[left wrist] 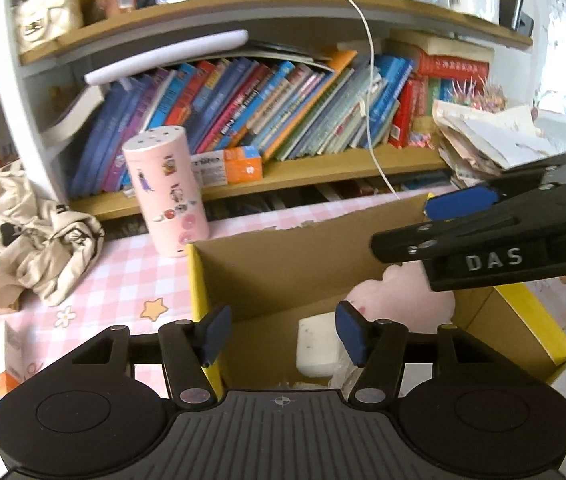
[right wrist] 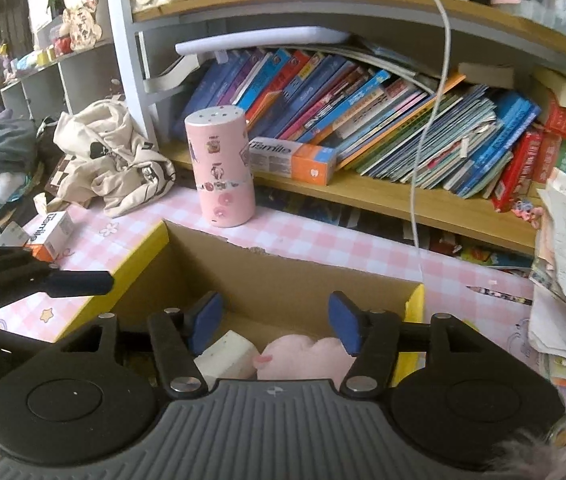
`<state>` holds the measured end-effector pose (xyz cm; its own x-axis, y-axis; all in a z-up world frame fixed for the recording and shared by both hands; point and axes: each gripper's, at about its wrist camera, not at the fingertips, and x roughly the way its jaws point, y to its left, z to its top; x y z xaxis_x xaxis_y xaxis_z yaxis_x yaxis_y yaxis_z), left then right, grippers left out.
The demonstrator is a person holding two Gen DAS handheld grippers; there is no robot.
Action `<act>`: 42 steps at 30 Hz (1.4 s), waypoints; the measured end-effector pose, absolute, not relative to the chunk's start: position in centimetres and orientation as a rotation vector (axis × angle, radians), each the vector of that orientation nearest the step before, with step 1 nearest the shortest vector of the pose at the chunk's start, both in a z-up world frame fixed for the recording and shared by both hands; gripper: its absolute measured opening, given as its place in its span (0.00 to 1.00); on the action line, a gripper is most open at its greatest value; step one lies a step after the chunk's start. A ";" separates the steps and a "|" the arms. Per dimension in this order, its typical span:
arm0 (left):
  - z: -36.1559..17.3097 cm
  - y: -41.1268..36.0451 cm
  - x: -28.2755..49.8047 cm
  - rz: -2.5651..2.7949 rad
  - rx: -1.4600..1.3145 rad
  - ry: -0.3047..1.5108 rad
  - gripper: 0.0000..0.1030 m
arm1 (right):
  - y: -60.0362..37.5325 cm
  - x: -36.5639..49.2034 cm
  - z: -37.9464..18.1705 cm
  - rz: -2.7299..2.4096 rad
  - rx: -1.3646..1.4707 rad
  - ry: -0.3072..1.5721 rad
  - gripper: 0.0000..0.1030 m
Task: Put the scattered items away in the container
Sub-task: 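Open left gripper to release the block while right gripper releases the plush, then withdraw both open grippers from the box toward the tape and toothpaste box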
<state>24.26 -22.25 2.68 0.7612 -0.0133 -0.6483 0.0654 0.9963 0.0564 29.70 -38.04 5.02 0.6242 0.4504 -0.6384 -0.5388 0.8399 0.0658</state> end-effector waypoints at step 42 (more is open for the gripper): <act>1.7 -15.5 6.2 -0.100 0.006 0.660 0.87 | -34.7 6.6 1.4 0.193 -0.044 0.677 0.88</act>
<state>6.20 -15.51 1.72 0.7855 -0.0911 -0.6122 0.0951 0.9951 -0.0261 6.58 -34.68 1.38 0.7621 0.1634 -0.6266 -0.1920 0.9811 0.0223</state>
